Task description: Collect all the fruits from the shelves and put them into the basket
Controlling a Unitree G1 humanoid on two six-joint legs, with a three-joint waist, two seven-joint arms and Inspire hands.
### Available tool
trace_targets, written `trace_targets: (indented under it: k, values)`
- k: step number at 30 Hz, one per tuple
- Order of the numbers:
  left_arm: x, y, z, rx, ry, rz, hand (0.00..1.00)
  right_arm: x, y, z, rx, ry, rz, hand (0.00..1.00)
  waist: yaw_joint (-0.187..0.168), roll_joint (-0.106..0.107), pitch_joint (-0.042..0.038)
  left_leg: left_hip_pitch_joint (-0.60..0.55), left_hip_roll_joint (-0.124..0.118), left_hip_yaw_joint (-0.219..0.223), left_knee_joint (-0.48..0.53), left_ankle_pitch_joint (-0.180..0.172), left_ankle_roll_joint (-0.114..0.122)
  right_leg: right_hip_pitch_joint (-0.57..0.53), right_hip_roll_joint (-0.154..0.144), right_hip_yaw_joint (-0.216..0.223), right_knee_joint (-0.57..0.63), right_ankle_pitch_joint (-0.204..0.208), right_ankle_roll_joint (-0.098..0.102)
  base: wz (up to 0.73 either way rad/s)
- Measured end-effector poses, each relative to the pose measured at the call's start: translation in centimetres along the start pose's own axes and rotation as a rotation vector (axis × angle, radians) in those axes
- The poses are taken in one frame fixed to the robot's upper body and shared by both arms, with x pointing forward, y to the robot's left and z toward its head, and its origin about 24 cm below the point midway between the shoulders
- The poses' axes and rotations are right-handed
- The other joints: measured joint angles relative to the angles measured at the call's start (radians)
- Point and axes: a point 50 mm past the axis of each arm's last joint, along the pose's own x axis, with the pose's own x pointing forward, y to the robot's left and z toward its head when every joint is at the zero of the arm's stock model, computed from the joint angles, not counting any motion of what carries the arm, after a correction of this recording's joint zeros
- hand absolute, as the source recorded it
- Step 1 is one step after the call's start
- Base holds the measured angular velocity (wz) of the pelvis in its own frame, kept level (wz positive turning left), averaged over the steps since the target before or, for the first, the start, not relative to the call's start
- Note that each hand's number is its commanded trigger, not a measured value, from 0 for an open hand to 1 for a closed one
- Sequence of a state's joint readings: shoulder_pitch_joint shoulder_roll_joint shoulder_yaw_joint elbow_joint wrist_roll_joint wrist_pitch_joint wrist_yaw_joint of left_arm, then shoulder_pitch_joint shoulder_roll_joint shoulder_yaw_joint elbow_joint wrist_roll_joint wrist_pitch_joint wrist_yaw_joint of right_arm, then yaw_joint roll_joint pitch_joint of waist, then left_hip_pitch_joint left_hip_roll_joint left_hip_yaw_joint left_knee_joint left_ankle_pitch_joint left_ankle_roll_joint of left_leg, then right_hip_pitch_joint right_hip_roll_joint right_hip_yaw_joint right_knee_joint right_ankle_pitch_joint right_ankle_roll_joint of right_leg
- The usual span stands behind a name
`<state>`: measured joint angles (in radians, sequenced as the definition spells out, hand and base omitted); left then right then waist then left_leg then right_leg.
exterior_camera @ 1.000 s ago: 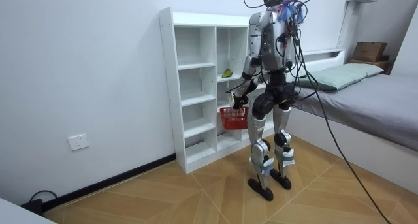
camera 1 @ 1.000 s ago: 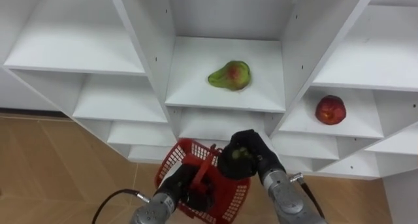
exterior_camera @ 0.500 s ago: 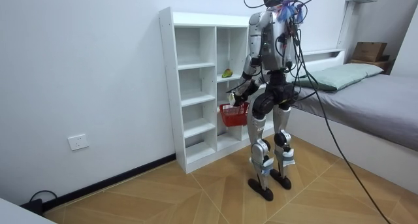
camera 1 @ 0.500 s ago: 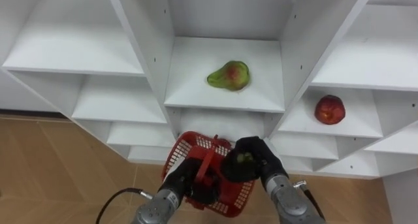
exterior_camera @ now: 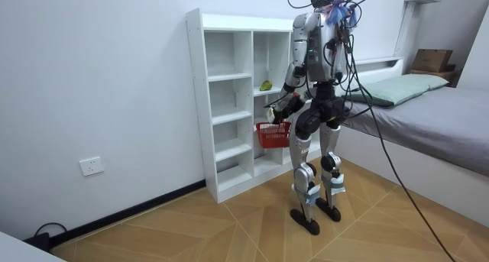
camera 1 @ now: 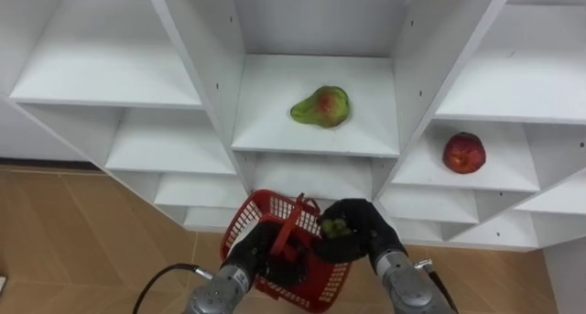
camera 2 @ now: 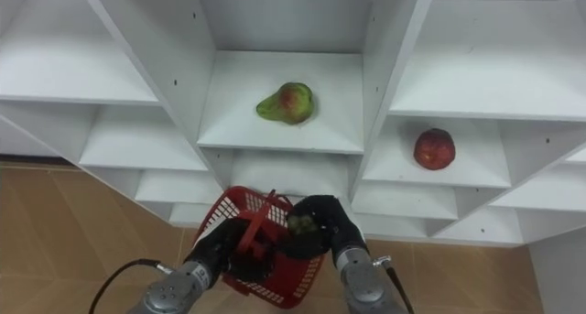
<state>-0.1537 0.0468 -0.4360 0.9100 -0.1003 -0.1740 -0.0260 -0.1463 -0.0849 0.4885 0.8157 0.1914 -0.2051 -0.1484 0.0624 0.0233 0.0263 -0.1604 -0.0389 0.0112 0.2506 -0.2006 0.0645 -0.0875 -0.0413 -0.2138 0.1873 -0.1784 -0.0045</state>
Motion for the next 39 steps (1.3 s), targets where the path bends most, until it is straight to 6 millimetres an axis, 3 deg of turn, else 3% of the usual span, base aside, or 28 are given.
trace_targets:
  k: [5, 39]
  values:
    - [-0.1, 0.0, -0.4, -0.008, 0.015, -0.004, 1.0, 0.0, 0.0, -0.3, -0.001, 0.011, 0.016, 0.0, -0.001, -0.001, 0.0003, 0.013, 0.003, 0.015, -0.011, 0.0, 0.0, 0.003, 0.003, 0.016, 0.001, 0.0, 0.0, -0.1]
    - [-0.2, -0.4, -1.2, -0.019, 0.052, -0.03, 1.0, -0.1, -0.1, -0.7, 0.039, 0.049, 0.007, 0.0, -0.005, -0.007, 0.0036, 0.014, 0.004, 0.017, -0.016, 0.0, 0.0, 0.001, 0.008, 0.018, 0.0, 0.0, 0.0, 0.0]
